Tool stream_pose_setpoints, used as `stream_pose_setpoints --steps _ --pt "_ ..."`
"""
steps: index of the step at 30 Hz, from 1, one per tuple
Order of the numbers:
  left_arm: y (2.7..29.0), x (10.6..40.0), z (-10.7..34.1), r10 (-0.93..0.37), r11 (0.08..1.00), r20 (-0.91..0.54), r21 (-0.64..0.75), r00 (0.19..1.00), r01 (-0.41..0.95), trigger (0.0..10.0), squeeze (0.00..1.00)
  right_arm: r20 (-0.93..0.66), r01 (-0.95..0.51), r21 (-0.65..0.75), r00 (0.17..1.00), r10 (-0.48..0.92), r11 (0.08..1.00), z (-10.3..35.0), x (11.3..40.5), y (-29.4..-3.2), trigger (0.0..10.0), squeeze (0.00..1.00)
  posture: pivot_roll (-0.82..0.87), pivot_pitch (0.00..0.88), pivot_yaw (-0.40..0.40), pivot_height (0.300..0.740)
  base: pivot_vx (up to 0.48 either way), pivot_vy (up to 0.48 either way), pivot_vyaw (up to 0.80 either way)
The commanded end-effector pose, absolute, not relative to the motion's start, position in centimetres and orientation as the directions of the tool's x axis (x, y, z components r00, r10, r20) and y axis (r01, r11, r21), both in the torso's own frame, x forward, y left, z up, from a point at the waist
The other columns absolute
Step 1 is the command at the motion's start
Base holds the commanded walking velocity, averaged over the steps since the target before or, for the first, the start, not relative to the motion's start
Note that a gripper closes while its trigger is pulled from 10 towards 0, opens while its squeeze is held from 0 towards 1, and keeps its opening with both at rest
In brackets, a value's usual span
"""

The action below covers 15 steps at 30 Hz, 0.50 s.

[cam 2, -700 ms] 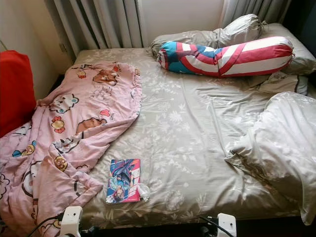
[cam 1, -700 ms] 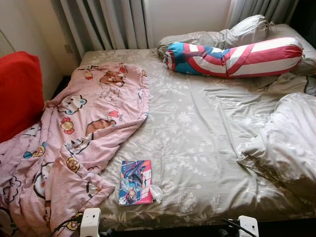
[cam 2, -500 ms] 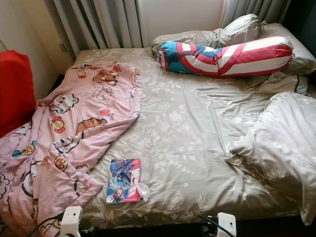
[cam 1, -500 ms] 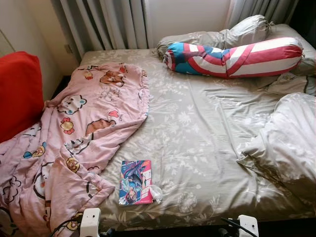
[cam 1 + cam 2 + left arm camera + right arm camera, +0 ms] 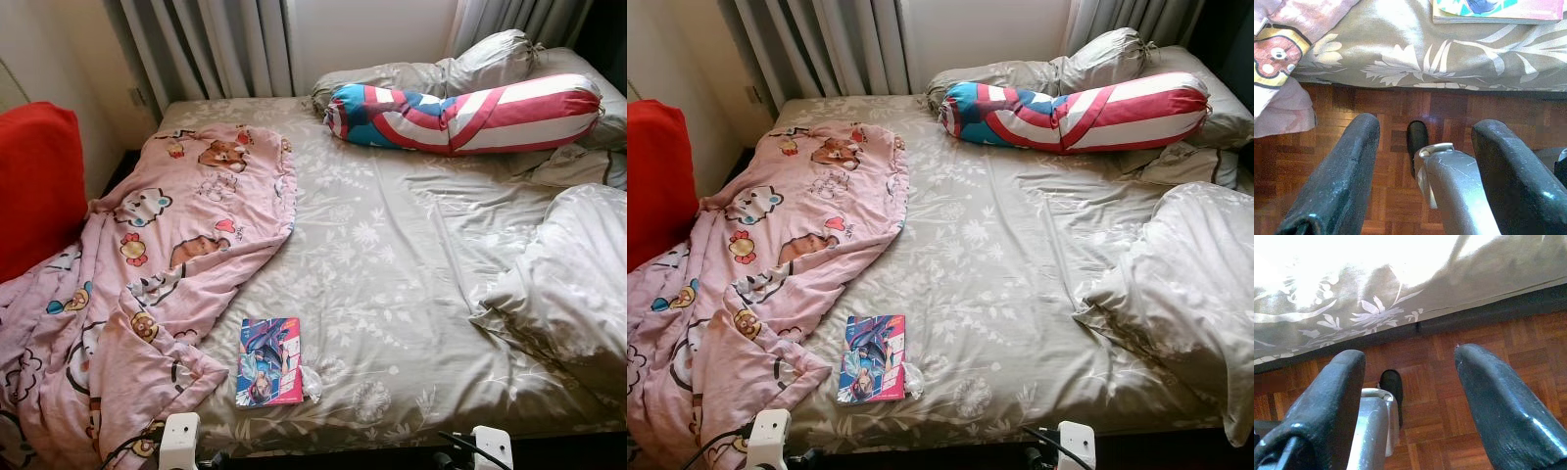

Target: Clean up the room

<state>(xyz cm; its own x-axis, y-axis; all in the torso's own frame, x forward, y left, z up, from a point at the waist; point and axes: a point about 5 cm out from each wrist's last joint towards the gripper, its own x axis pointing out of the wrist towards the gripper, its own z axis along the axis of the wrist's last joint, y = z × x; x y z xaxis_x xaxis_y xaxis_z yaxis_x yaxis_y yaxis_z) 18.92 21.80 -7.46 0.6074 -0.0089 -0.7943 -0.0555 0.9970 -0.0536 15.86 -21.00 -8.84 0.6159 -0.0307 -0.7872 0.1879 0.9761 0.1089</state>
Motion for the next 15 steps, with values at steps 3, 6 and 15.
stream_pose_setpoints --steps 3,6,15 --pt "21.98 18.24 -7.77 -0.003 0.997 -0.806 -0.051 0.592 -0.064 10.0 0.0 -0.8 0.194 0.107 0.599 -0.031 0.975 -9.09 15.34 -20.96 10.0 0.0 -0.01 0.067 0.005 0.74 0.0 0.0 0.0" --pt "21.98 18.25 -7.76 -0.003 0.997 -0.806 -0.051 0.592 -0.064 10.0 0.0 -0.801 0.195 0.106 0.598 -0.032 0.975 -9.09 15.32 -20.99 10.0 0.0 -0.01 0.068 0.005 0.74 0.0 0.0 0.0" --pt "22.05 18.38 -7.68 -0.005 0.997 -0.803 -0.052 0.596 -0.063 10.0 0.0 -0.804 0.194 0.105 0.594 -0.032 0.975 -9.15 15.19 -21.01 10.0 0.0 -0.01 0.069 0.004 0.74 0.0 0.0 0.0"
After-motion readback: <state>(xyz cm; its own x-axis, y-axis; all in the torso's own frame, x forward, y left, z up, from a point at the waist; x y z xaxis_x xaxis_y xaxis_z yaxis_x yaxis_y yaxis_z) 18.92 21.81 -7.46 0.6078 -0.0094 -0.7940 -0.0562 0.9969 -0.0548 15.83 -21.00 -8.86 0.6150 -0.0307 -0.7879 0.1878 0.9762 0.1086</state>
